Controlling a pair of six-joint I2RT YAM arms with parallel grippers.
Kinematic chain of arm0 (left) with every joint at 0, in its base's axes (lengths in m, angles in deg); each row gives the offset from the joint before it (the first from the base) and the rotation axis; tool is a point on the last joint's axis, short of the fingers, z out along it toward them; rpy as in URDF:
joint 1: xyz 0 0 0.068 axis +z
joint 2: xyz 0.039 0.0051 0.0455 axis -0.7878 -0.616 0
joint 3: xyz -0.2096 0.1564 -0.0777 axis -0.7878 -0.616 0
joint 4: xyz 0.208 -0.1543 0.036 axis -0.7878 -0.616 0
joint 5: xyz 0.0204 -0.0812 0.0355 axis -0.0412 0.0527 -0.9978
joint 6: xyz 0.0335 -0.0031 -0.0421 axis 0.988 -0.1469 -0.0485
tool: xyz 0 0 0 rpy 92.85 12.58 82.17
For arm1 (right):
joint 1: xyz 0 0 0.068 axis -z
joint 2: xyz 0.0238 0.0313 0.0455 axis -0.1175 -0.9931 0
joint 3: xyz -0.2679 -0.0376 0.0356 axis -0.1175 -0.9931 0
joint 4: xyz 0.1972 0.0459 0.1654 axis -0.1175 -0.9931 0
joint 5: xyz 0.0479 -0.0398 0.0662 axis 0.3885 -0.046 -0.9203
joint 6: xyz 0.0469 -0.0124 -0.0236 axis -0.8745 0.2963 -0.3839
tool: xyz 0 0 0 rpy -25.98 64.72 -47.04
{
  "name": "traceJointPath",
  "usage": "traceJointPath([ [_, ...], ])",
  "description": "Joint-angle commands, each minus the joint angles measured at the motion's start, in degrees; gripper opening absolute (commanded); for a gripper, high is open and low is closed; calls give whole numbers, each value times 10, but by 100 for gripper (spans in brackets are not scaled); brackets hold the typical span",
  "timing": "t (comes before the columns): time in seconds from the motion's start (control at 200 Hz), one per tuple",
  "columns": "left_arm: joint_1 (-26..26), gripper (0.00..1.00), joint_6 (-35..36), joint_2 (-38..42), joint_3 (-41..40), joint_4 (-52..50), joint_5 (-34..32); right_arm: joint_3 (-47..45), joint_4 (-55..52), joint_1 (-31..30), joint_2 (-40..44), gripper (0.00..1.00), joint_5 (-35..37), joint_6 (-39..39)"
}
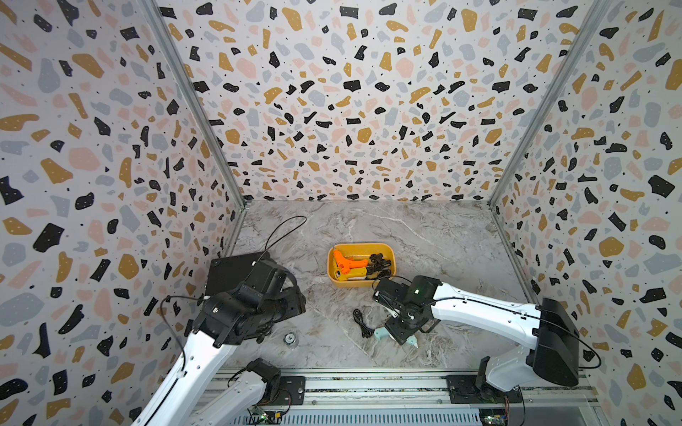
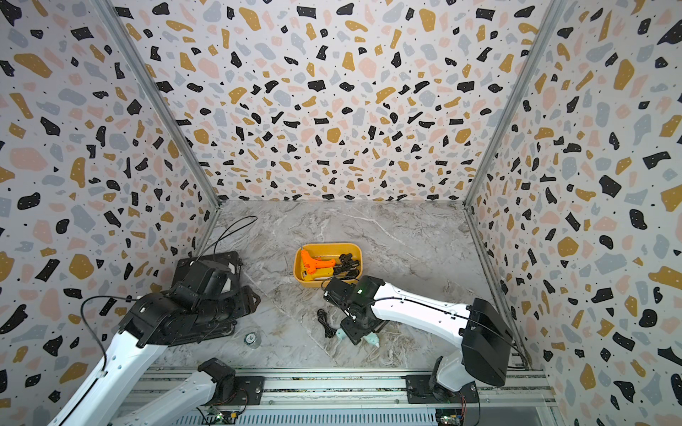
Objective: Put the hot melt glue gun into the storage box
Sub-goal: Pick up the hot melt adhesive gun from the center of the board.
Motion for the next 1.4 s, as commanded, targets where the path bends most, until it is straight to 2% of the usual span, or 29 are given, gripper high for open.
traceJointPath([
  [0.0,-1,65,15,39,-23,-43,29,48,-29,1,-10,63,6,-56],
  [0.12,-1,65,24,77,-47,-62,43,89,-50,-5,-38,62,7,-86],
  [0.225,-1,66,39,94,-46,-83,36,128,-67,-23,-73,62,21,-76],
  [0.31,-1,66,58,94,-38,-91,31,154,-77,-40,-110,62,26,-41],
  [0.461,-1,66,81,78,-21,-99,3,177,-103,-62,-148,64,44,67],
  [0.561,-1,66,104,58,-2,-109,-12,163,-96,-69,-135,64,64,141],
  [0.861,0,67,126,42,4,-117,-9,95,-37,-73,-113,64,7,270],
  [1.116,1,67,151,20,13,-115,-6,68,5,-74,-117,67,50,395],
  [1.397,4,67,157,3,18,-112,-1,45,82,-74,-141,67,59,466],
])
